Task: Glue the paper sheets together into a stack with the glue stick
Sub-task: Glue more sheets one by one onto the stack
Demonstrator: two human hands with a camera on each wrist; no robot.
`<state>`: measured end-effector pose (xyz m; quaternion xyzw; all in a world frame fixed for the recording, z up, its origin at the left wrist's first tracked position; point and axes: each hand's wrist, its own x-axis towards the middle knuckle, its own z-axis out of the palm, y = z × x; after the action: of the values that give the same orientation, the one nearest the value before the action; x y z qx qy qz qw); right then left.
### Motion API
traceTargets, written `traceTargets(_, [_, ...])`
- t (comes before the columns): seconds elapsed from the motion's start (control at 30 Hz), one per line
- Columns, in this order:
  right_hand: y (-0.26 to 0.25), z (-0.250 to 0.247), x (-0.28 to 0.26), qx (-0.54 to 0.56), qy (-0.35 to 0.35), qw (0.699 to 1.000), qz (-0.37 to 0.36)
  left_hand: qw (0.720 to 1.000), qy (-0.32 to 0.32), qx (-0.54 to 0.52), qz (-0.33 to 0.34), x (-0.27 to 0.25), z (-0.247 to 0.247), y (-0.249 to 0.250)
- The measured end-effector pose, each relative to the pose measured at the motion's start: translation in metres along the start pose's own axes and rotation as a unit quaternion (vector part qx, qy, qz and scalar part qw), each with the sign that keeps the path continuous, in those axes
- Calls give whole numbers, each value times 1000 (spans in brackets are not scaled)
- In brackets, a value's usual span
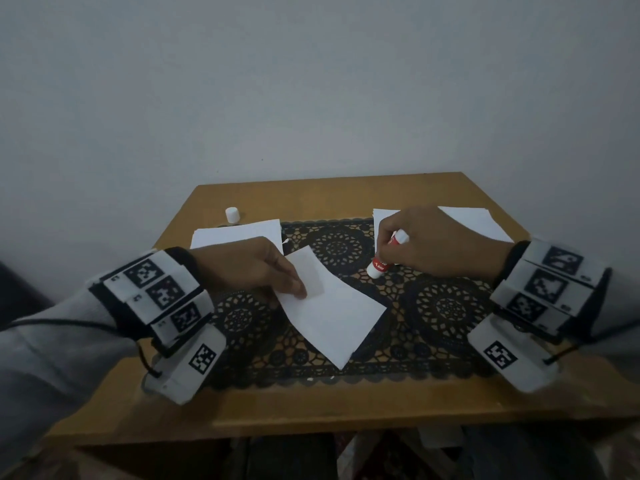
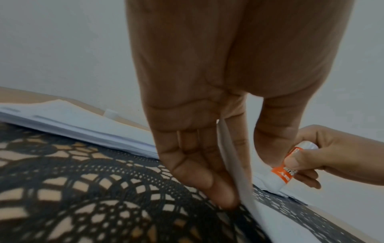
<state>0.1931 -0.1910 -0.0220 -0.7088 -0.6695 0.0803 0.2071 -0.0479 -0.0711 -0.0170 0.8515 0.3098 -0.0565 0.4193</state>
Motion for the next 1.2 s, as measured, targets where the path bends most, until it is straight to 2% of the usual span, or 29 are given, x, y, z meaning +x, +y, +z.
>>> traceTargets(0.13, [-4,3,-1,10,13,1000,-8,1000,3,25,3,-4,4,-9])
traceTargets(0.23, [-6,2,-4,23,19,999,-12,997,56,39,37,-4,1,-13])
traceTargets(0.4, [-7,0,-8,34,27,999,-12,991,115,-2,62,-1,-5,-11])
traceTargets(0.7, [-5,-1,-13,51,24,998,-2,994,76,52,54,9,3,-8])
traceTargets(0.9, [-2,-1,-17,63,16,998,-1,999,-10,8,37,12,6,-2])
traceTargets(0.97, [-1,-1,-18,65,16,998,3,999,-15,-18,37,11,8,-1])
traceTargets(1.07, [1,-1,-18,67,18,998,9,998,21,-35,51,12,13,-2])
traceTargets(1.2, [3,0,-17,71,17,997,9,990,128,-39,40,15,18,-10])
